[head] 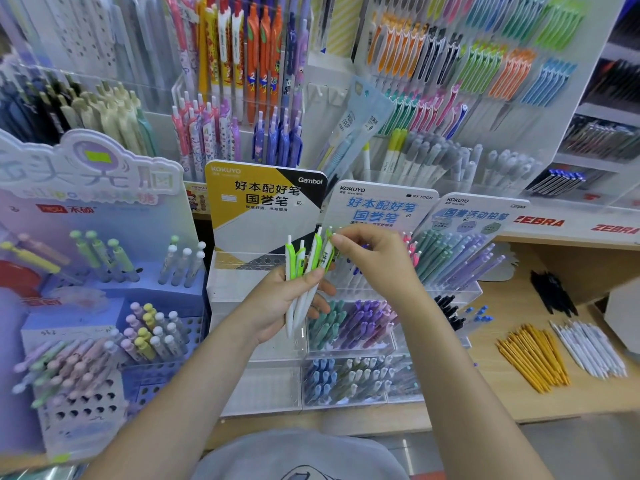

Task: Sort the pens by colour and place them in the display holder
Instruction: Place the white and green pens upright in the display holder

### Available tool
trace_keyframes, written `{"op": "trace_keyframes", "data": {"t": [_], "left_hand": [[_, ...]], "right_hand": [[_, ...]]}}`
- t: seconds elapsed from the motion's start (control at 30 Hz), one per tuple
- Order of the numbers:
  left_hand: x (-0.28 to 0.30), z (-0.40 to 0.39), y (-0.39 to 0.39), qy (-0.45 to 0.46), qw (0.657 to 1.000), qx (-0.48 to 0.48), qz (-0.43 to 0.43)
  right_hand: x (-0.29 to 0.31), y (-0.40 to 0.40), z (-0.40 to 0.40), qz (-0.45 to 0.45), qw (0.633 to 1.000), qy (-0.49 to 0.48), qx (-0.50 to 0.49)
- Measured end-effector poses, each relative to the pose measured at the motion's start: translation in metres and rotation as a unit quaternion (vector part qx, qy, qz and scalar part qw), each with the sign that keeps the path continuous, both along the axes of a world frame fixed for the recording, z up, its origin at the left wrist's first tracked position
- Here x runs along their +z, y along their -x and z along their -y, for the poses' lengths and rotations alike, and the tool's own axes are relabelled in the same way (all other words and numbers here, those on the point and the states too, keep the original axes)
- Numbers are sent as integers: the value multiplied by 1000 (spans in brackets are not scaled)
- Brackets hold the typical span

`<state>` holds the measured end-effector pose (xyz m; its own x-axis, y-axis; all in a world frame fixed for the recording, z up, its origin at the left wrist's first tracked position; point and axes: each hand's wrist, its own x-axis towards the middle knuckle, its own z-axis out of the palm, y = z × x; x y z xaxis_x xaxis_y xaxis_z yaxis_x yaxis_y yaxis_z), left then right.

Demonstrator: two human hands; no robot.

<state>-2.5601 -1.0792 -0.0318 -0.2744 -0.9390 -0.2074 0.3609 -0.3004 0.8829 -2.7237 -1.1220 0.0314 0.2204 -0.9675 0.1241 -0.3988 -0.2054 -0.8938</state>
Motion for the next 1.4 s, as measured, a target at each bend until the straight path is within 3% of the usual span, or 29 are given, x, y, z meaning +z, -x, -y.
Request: {"op": "trace_keyframes", "data": {"t": [0.13, 0.33, 0.43, 0.6, 0.83, 1.17, 1.4], "left_hand": [[-4, 1, 3, 1, 1000, 0, 6], [-12, 2, -3, -23, 999, -10, 32], [-18, 2, -5, -29, 998, 6, 51], [-21, 4, -3, -45, 999, 3, 10], [-19, 1, -5, -39, 999, 15, -15], [-20, 1, -2, -31, 999, 21, 8], [-18, 1, -1, -14, 999, 31, 9]], "right_hand": [[1, 2, -3, 6, 999, -32, 10], [5, 23, 3, 66, 991, 18, -114], [1, 30, 10, 49, 987, 74, -137], [-9, 29, 16, -1, 981, 142, -135], [-22, 21, 17, -131, 957, 239, -98], [-26, 17, 20, -113, 961, 232, -98], [-46, 18, 26, -193, 943, 252, -97]]}}
